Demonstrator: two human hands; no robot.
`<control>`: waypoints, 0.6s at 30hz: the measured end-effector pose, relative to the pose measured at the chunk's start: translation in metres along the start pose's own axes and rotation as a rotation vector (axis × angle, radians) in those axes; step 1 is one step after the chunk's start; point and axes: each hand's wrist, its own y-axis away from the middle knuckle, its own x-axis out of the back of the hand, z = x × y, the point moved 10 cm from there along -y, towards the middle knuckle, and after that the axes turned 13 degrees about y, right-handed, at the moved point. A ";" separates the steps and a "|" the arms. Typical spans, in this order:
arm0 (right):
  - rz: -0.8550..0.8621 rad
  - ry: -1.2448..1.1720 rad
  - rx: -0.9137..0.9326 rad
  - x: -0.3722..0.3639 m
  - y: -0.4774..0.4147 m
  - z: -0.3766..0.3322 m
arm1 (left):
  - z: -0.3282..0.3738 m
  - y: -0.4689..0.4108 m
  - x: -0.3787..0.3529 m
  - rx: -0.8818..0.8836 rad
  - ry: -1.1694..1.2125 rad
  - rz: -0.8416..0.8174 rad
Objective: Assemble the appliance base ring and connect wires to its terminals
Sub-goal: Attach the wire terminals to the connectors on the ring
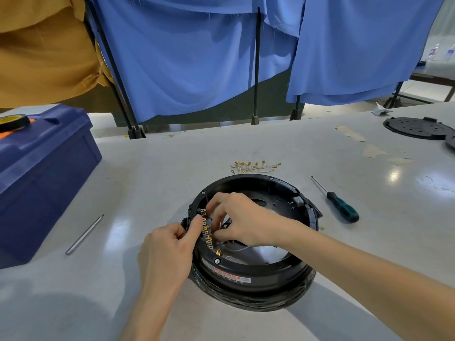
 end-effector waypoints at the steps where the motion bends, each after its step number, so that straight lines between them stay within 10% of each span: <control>1: -0.003 -0.001 0.002 0.000 0.000 0.001 | 0.000 0.000 0.000 0.002 0.002 -0.001; 18: 0.000 0.047 0.014 -0.002 -0.005 0.002 | -0.001 -0.001 -0.001 -0.013 0.000 -0.001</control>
